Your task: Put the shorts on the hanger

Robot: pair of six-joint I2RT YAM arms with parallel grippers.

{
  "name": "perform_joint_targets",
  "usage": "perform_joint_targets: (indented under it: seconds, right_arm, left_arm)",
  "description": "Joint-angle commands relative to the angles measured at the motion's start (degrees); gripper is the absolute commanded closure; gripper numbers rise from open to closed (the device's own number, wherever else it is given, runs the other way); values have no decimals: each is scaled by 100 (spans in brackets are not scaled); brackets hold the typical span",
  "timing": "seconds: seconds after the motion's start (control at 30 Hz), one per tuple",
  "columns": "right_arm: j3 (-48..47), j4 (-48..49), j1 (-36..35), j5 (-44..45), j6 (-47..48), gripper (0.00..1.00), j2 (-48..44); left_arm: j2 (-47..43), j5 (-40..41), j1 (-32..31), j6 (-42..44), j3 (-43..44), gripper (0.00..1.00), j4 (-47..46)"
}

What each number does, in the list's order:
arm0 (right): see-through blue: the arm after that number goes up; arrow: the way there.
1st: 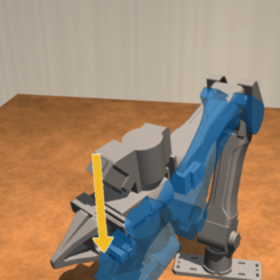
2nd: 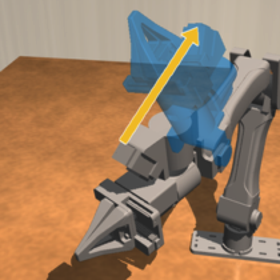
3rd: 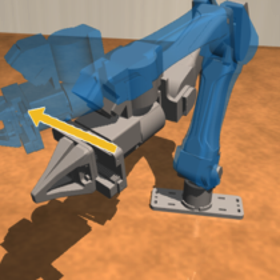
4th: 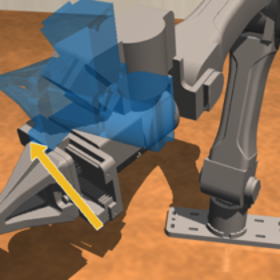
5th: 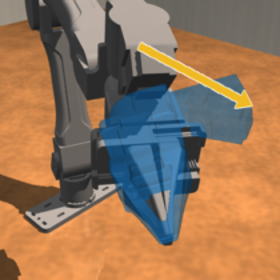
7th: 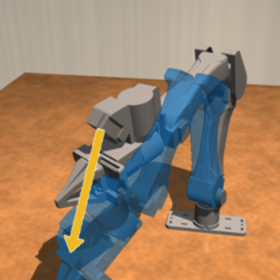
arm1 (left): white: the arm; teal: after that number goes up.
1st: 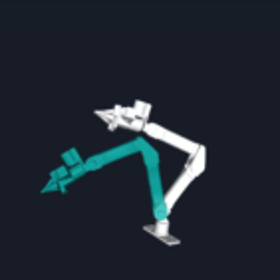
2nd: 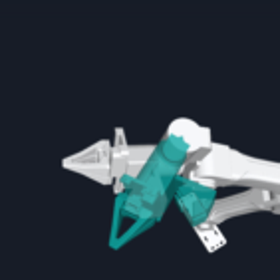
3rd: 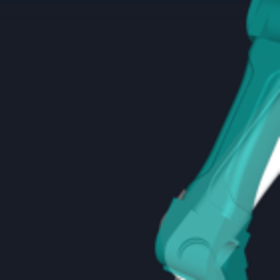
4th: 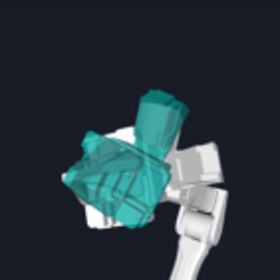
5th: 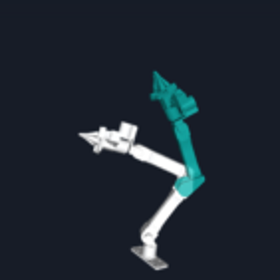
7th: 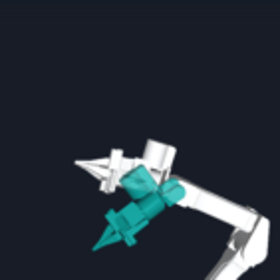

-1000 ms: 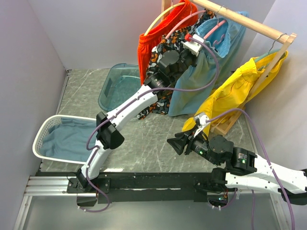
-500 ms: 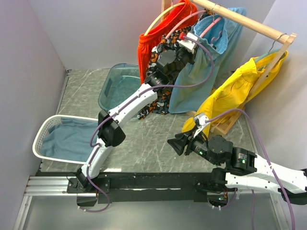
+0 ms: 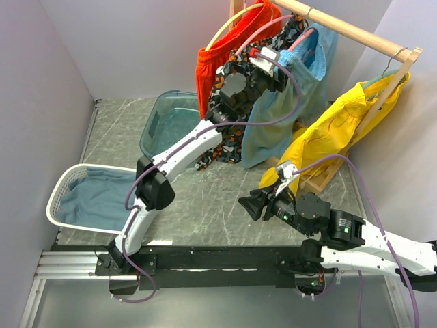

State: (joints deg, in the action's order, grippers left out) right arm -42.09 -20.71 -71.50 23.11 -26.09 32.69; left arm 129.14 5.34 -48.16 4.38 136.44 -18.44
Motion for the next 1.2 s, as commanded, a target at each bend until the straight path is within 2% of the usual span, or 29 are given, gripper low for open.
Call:
perform_joint_targets:
  seconds: [0.0, 0.03, 0.1, 0.13, 0.37, 0.47, 0.5, 0.57, 0.6, 0.7, 0.77, 0.8, 1.0, 1.17]
  right_arm:
    - [-124, 93, -39, 184, 16, 42, 80]
    - [-124, 111, -48, 193, 16, 41, 71]
    - [-107, 146, -48, 211, 25, 41, 62]
    - [-107, 164, -48, 228, 25, 40, 62]
    - [-98, 278, -56, 527, 60, 35, 80]
    - [16, 427, -48, 729, 69, 27, 36]
    - [77, 471, -56, 782, 60, 26, 19]
    - [130, 541, -48, 931, 33, 22, -8]
    - [183, 611, -48, 975, 42, 21, -8]
    - [227, 735, -30, 1098, 51, 16, 88]
    - [271, 796, -30, 1143, -28, 15, 229]
    - [349, 823, -21, 1195, -98, 14, 282]
    - [982, 1569, -30, 914, -695, 10, 712]
    - [1220, 1859, -30, 888, -1012, 9, 1011]
  left_arm:
    - [-1029, -218, -9, -244, -310, 19, -643]
    - [-1136, -244, 0, -297, -564, 9, -661]
    - [-1505, -297, 0, -394, -924, 1, -617]
    - [-1636, -341, 0, -403, -1048, 3, -583]
    - [-2909, -210, -9, -1448, -2059, 4, 374]
    - [-3620, -139, -44, -1976, -2989, 3, 902]
    - [-3842, 70, -105, -2185, -3705, 3, 947]
    - [-4446, 247, -219, -2310, -4465, 3, 973]
    - [-4607, 674, -403, -2328, -5051, 3, 1095]
    - [-5126, 1422, -754, -2608, -6063, 3, 1693]
    - [-5581, 1784, -940, -2967, -6645, 4, 1826]
    - [-5749, 1916, -1097, -3091, -7231, 4, 1826]
    - [-6857, 2559, -1494, -4225, -8877, 3, 2230]
    - [-7350, 2787, -1626, -4831, -9530, 4, 2300]
